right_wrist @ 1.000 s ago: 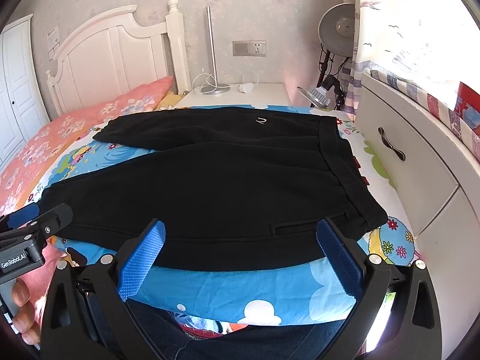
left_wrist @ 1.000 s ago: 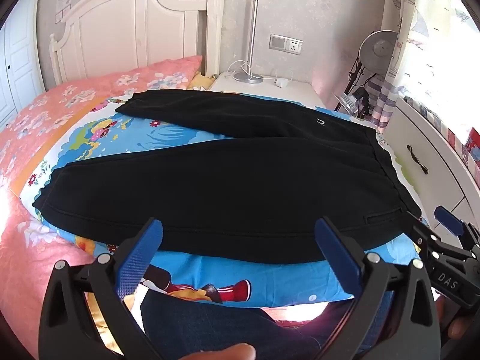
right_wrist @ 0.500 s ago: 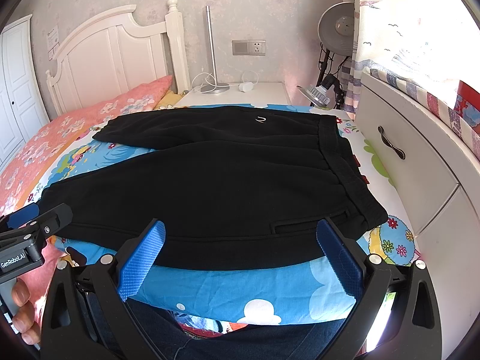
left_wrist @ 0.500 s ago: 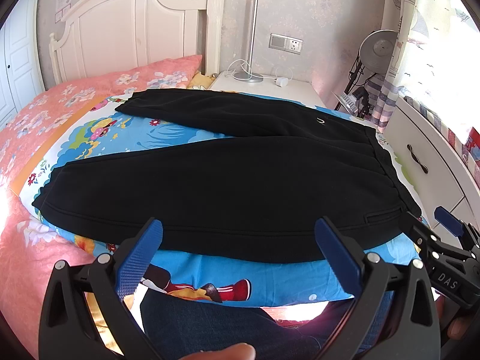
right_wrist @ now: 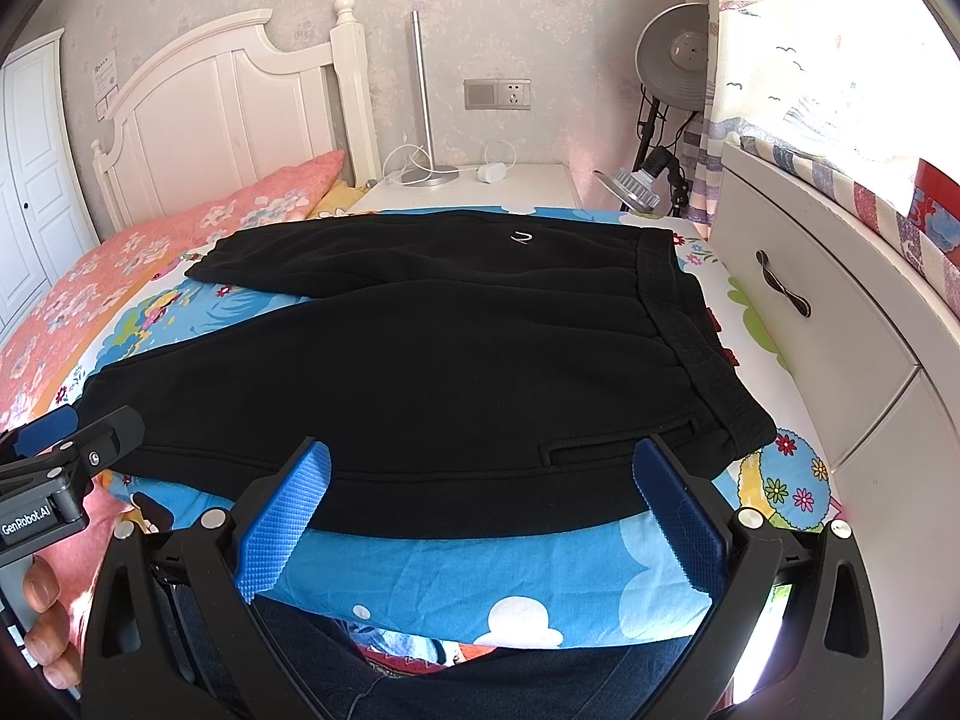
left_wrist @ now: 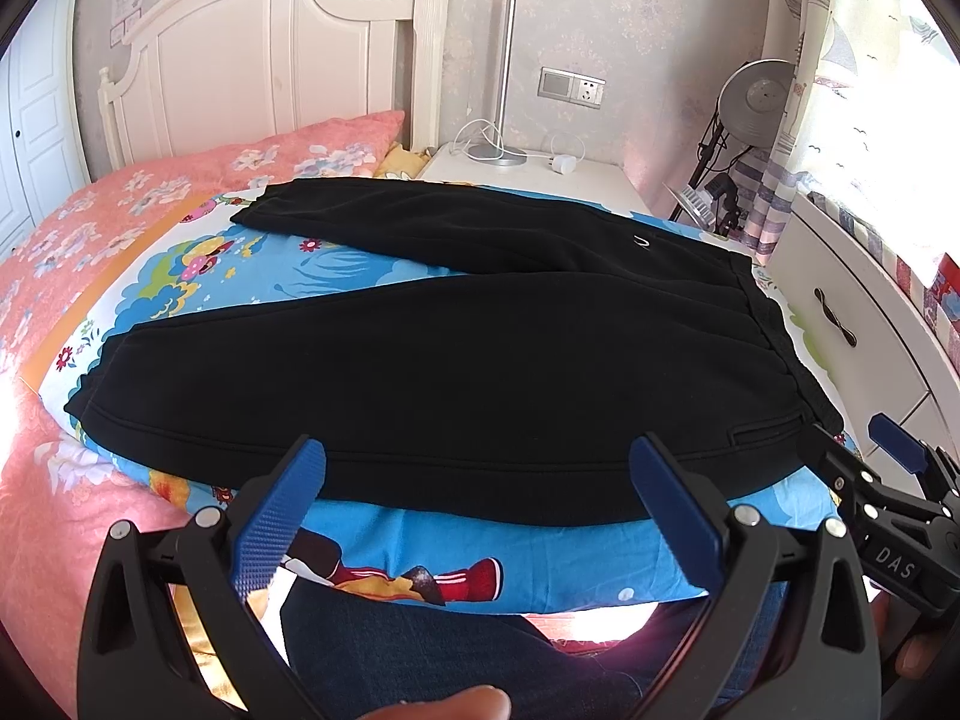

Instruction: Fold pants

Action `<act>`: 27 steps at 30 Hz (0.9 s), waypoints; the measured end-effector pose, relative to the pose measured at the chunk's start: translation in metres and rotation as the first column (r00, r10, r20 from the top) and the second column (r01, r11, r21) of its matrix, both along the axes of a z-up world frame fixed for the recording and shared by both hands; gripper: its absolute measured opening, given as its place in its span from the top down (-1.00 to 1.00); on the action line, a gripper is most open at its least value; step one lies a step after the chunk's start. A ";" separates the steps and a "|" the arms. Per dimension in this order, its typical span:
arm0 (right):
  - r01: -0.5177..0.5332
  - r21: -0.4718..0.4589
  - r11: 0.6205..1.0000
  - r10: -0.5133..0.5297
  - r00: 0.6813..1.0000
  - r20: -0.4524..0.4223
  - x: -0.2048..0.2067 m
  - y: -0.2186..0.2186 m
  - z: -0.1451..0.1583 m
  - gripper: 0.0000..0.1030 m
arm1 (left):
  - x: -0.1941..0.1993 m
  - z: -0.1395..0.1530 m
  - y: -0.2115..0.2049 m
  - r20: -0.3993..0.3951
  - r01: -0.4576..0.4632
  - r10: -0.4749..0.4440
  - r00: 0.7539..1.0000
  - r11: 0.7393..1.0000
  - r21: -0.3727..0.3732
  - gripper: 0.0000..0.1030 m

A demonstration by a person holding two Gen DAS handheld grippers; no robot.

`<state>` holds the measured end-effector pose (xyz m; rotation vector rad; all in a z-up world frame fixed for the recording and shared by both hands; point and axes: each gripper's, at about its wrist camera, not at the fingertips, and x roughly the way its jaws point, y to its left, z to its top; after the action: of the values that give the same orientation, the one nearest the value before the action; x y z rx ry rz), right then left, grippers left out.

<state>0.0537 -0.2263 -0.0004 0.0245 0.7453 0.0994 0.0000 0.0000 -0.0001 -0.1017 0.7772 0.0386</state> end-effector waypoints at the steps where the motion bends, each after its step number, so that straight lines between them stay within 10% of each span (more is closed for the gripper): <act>1: 0.000 0.000 1.000 0.000 1.000 0.000 0.000 0.000 0.000 -0.90 | 0.000 0.000 0.000 0.000 -0.001 0.001 1.000 1.000 0.000 -0.97; 27: 0.000 0.000 1.000 0.000 1.000 -0.003 0.000 0.000 -0.002 -0.90 | 0.000 -0.001 -0.001 -0.001 0.000 0.000 1.000 1.000 -0.002 -0.97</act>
<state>0.0536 -0.2265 -0.0025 0.0250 0.7482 0.0999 -0.0001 -0.0014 -0.0015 -0.1033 0.7784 0.0378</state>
